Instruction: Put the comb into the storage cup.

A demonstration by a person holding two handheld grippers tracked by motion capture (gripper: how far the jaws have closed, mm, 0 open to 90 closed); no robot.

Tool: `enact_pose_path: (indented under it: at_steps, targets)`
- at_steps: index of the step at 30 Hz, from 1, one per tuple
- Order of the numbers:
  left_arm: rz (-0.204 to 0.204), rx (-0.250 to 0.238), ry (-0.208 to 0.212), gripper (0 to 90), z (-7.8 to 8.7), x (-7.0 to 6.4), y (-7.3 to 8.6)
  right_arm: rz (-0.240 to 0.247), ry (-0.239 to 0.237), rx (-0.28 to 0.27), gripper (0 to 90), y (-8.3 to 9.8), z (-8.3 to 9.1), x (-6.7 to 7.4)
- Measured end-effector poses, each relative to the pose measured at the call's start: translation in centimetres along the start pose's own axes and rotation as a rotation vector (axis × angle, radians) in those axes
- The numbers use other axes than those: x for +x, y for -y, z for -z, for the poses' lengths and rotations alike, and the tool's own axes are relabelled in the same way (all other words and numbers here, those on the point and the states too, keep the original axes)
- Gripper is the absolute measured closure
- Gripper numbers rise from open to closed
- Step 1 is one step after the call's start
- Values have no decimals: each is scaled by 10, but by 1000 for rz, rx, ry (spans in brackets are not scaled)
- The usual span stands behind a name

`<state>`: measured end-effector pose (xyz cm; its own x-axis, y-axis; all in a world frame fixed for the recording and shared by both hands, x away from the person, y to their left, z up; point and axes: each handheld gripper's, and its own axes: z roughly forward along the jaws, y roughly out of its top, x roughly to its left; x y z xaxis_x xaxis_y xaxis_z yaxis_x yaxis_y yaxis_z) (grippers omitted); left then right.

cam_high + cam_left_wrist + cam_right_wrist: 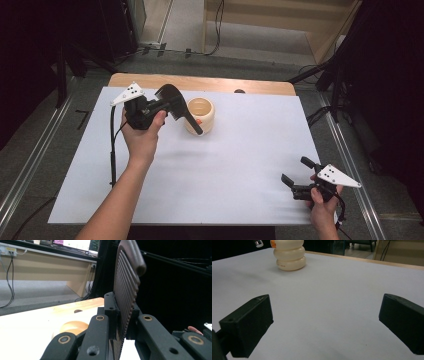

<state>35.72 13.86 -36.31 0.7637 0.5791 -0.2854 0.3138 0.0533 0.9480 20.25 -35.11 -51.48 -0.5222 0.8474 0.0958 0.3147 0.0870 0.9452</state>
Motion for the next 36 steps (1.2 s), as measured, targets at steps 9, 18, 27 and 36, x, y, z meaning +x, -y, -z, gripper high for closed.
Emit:
enact_pose_path:
  at_steps: [9, 18, 27, 36]
  targets:
    - [15, -13, 4, 848, -6, 4, -2, -12, -9, -7, 0, 0, 0, 0]
    - [6, -19, 6, 848, -11, 6, -7, -5, -11, -7, 0, 0, -1, 0]
    - [-2, -37, 10, 848, -16, 6, -18, -4, -11, -8, 0, 0, -1, 0]
    - [1, -50, 2, 848, -20, 12, -24, -5, -11, -6, 0, 0, -1, 0]
